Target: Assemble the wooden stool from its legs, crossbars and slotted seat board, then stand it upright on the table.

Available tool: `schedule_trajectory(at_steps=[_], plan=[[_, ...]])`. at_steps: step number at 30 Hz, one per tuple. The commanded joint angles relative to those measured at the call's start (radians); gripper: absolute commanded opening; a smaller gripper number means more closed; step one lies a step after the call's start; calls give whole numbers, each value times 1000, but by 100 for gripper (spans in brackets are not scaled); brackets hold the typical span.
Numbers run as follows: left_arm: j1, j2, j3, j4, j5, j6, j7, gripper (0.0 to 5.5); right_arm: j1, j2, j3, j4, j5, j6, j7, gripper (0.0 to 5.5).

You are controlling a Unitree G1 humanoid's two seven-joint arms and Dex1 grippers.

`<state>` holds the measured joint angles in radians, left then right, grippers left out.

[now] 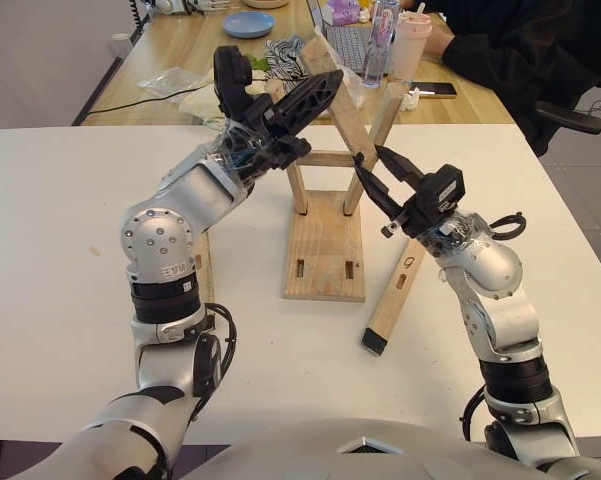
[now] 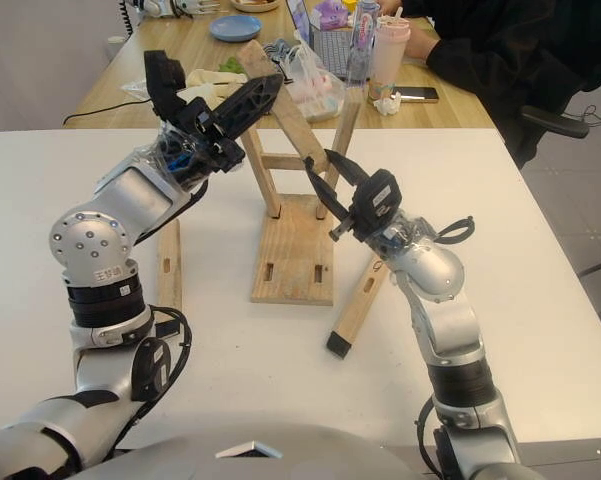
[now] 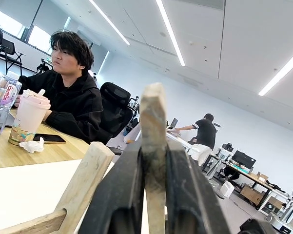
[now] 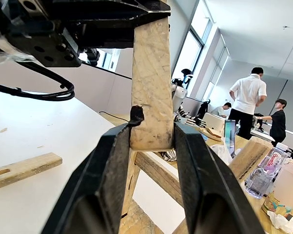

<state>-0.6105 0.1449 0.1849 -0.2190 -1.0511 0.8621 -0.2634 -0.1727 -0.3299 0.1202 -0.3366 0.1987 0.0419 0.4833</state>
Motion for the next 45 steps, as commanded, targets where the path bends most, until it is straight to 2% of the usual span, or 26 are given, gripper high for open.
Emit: schedule_trajectory(at_steps=[1, 3, 7, 10, 14, 19, 22, 25, 32, 40, 45], plan=[[28, 18, 9, -22, 50, -53, 9, 36, -2, -56, 15, 66, -31, 0, 69, 194], [76, 55, 75, -69, 19, -48, 39, 36, -1, -72, -11, 108, -47, 39, 61, 229], [257, 178, 280, -165, -115, 11, 122, 36, -26, -104, -148, 175, -17, 130, 6, 284], [456, 214, 351, -204, -113, 30, 182, 36, -66, -90, -301, 273, 23, 190, -104, 231], [544, 241, 304, -206, 14, -8, 217, 36, -32, -54, -428, 316, 25, 185, -241, 171], [559, 221, 234, -112, 209, -113, 220, 36, -35, -19, -407, 339, 10, 127, -278, 86], [537, 238, 217, -73, 248, -101, 223, 36, -15, 2, -408, 333, 6, 106, -300, 33], [522, 274, 250, -85, 239, -47, 244, 36, 36, 15, -415, 342, -4, 63, -319, 0], [473, 384, 313, -64, 227, 83, 252, 36, 70, 55, -410, 334, -7, 38, -355, 0], [497, 283, 346, -103, 159, 188, 331, 36, 65, 43, -413, 370, -8, 28, -347, 0], [550, 264, 308, -120, 207, 192, 340, 36, 46, 30, -409, 394, -20, 19, -341, 0]])
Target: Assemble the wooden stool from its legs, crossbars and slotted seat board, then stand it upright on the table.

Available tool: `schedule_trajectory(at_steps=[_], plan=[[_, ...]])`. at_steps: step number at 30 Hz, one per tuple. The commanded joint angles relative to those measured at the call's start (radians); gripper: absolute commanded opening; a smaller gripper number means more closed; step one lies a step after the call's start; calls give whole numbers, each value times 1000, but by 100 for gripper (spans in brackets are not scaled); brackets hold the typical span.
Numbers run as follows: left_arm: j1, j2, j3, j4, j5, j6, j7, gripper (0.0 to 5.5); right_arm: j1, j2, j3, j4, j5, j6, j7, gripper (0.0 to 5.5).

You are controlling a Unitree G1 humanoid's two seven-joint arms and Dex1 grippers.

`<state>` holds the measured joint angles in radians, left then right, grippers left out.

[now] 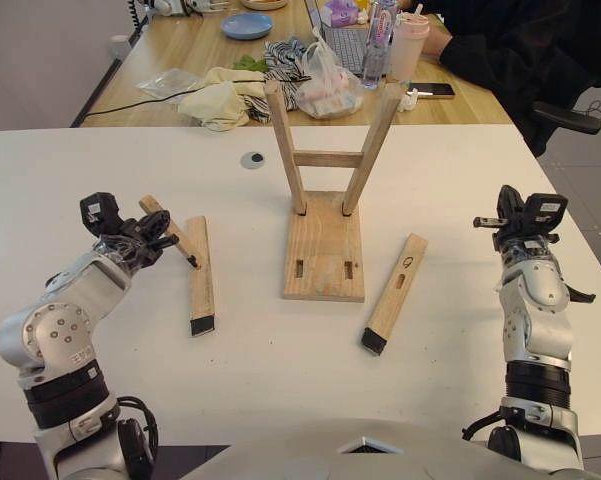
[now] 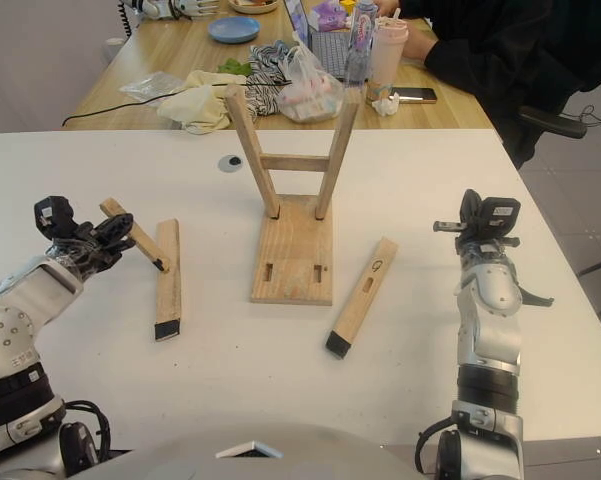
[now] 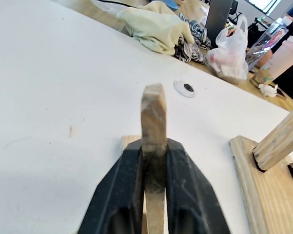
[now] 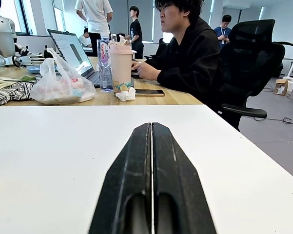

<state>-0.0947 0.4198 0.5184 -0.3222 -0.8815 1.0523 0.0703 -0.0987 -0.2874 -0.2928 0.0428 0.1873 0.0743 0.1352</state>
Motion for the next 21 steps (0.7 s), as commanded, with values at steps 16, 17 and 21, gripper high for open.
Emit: schedule_trajectory(at_steps=[16, 17, 21], plan=[[90, -188, -333, 381, 505, -763, -220, 36, -69, 0, 61, 71, -14, -41, 50, 0], [61, -208, -339, 470, 538, -851, -223, 36, -79, -1, 66, 82, -14, -44, 54, 0], [-47, -253, -320, 734, 600, -1123, -224, 36, -107, -7, 79, 110, -14, -51, 71, 0]])
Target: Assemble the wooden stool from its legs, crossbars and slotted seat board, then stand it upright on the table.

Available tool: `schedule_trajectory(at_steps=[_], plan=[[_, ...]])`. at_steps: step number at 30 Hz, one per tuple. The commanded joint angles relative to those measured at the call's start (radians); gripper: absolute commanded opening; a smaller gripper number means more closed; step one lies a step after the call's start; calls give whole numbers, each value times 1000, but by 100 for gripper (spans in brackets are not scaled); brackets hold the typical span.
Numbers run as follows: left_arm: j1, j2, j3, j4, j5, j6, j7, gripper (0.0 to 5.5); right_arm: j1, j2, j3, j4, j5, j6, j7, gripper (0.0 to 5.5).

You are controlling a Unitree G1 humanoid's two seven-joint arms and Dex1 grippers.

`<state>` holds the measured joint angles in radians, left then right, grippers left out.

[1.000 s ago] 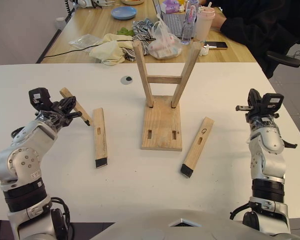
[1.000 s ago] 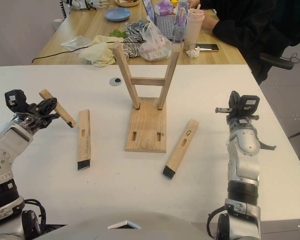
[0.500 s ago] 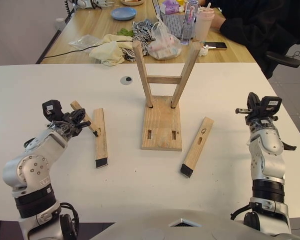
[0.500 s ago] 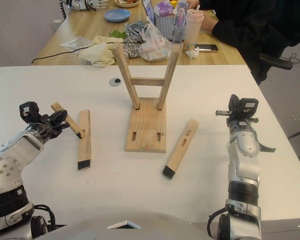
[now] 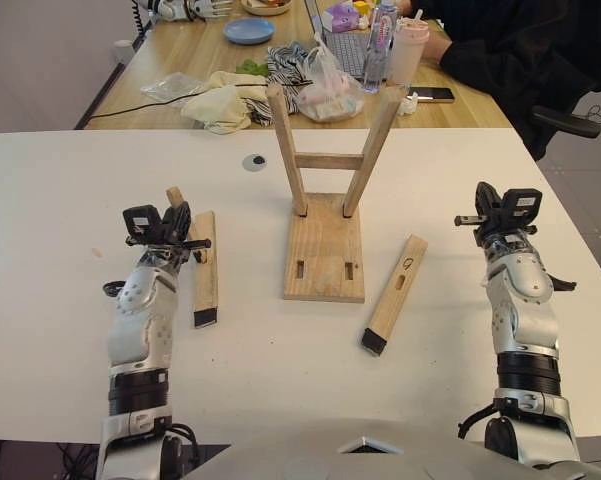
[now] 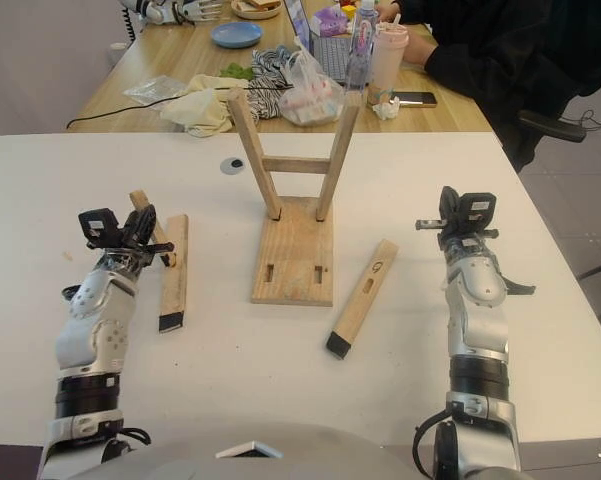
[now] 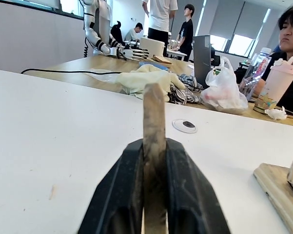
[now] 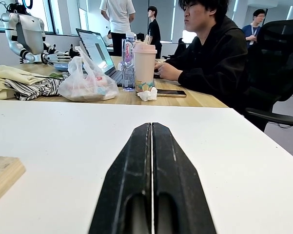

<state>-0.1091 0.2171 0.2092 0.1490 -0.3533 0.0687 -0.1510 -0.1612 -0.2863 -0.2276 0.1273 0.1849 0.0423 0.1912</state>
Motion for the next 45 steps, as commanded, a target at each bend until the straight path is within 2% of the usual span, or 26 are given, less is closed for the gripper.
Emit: schedule_trajectory(at_steps=[1, 5, 9, 12, 14, 18, 21, 26, 31, 35, 41, 45], plan=[[-49, -56, -1, 297, 74, -191, -6, 36, -47, -9, 13, 29, -12, -19, 15, 0], [-103, -62, 16, 294, 60, -281, -26, 36, -48, -8, 12, 5, -3, -14, 20, 0], [-161, -62, 13, 65, -24, -169, -38, 36, -94, 23, 50, -159, 95, 50, 84, 0], [-217, -92, 28, -203, -277, 72, 4, 36, -164, 62, 170, -386, 275, 205, 176, 0], [-257, -114, 39, -307, -404, 166, 51, 36, -190, 69, 272, -483, 345, 311, 227, 0], [-330, -182, 56, -431, -594, 260, 161, 36, -229, 89, 486, -547, 377, 481, 295, 0], [-350, -212, 50, -459, -646, 279, 194, 36, -281, 156, 536, -510, 369, 512, 281, 0], [-330, -243, 1, -498, -633, 278, 186, 36, -357, 229, 538, -433, 326, 529, 233, 0], [-289, -235, -40, -523, -577, 260, 125, 36, -375, 236, 534, -395, 286, 559, 199, 0], [-254, -161, -55, -554, -514, 260, 46, 36, -397, 234, 472, -357, 262, 566, 160, 0], [-195, 10, -46, -616, -468, 313, -79, 36, -409, 213, 389, -310, 234, 552, 126, 0], [-166, 41, -19, -615, -448, 315, -73, 36, -388, 211, 386, -316, 212, 551, 131, 0]])
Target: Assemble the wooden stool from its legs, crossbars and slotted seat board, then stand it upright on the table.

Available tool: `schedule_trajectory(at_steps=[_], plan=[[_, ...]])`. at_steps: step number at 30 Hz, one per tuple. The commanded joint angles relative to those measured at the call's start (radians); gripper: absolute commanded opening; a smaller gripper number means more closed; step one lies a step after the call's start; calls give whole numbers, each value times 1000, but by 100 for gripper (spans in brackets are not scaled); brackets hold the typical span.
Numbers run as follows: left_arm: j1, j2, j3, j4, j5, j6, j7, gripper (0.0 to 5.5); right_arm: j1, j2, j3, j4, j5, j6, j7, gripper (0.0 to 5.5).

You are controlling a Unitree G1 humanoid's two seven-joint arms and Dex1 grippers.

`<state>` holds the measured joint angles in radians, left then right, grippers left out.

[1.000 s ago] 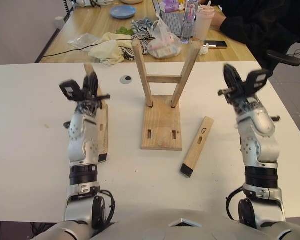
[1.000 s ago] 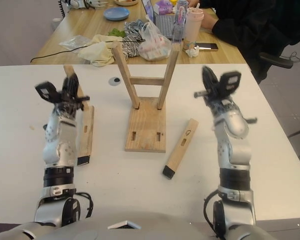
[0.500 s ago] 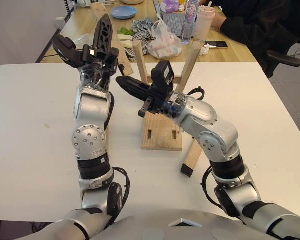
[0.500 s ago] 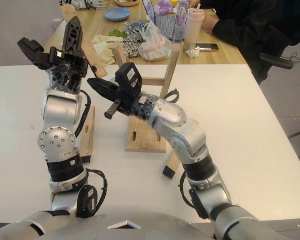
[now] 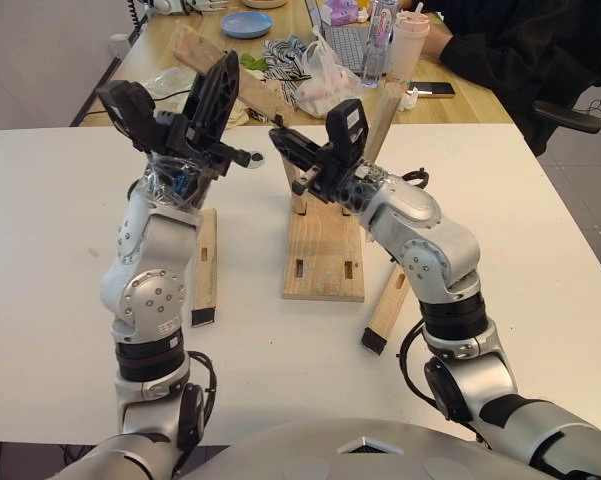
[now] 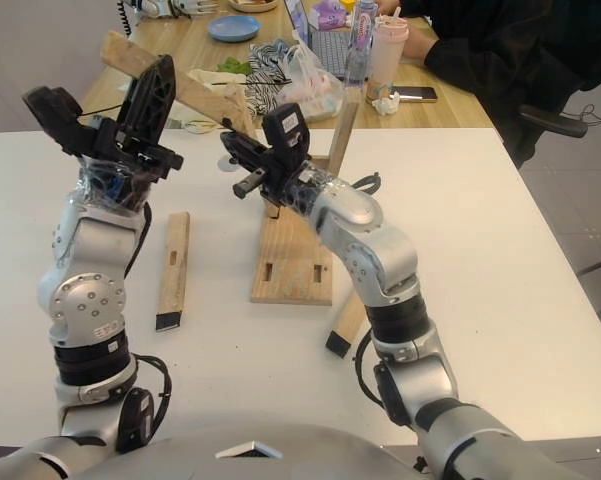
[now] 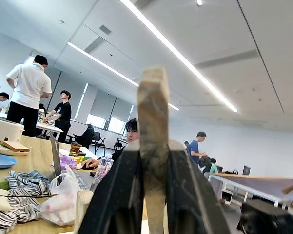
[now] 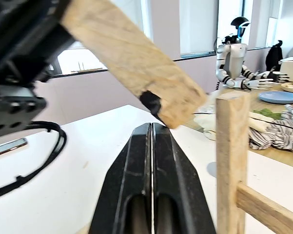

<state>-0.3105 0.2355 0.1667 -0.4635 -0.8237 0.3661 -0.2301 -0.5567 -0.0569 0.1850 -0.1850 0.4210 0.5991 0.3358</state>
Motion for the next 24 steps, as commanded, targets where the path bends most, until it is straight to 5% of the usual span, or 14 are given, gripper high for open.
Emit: schedule_trajectory(at_steps=[1, 9, 24], plan=[[40, 26, 51, 0, 25, 13, 30, 36, 20, -21, -23, -12, -26, -1, -10, 0], [262, 132, 172, 12, 109, 182, 163, 36, 211, -73, -96, -92, -83, -34, -56, 0], [386, 1, 188, 65, 173, 258, 286, 36, 233, -68, -235, 0, -152, -206, -149, 0]])
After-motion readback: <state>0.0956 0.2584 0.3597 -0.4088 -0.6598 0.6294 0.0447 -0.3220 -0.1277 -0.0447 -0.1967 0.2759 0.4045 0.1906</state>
